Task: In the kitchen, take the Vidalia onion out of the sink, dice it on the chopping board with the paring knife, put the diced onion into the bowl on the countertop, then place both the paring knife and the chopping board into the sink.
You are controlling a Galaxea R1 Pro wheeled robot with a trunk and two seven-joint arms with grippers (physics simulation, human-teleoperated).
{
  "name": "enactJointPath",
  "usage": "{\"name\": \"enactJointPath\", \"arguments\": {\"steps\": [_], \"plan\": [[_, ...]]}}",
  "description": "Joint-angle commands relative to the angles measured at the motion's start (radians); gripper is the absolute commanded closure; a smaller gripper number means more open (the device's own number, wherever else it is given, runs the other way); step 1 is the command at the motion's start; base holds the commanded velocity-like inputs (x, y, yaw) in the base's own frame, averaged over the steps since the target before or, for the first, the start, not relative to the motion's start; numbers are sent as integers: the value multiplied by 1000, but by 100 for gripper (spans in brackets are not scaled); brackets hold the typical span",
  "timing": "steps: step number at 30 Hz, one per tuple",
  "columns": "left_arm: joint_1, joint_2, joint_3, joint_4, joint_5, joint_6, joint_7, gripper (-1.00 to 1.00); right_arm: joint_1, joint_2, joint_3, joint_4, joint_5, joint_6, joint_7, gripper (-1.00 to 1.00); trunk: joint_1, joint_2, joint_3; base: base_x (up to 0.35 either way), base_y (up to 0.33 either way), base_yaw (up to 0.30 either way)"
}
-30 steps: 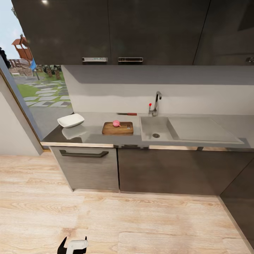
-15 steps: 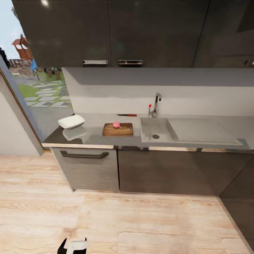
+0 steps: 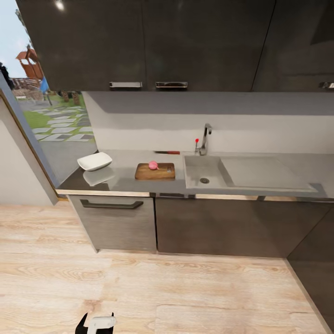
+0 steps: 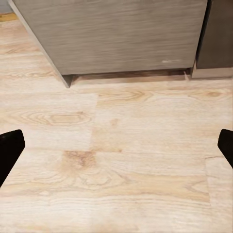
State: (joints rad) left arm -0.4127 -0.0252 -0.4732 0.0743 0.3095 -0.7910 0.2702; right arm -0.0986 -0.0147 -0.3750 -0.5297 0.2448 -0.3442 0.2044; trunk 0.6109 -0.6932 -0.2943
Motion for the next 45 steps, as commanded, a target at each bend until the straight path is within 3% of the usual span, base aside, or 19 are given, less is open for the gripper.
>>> {"name": "enactJointPath", "arguments": {"steps": [1,42,45], "plan": [[-2,-1,-9,4,3,-4,4,-100,-1,1,-8,0,7,-4,9,-100,-4,6,2,0,0,0],[-2,-2,-8,5,3,-4,4,-100,-1,2,-7,0,7,-4,9,-100,-161,293,134,0,0,0],[-2,-2,-8,5,3,-4,4,-100,-1,2,-7,0,7,-4,9,-100,-161,293,134,0,0,0]]}}
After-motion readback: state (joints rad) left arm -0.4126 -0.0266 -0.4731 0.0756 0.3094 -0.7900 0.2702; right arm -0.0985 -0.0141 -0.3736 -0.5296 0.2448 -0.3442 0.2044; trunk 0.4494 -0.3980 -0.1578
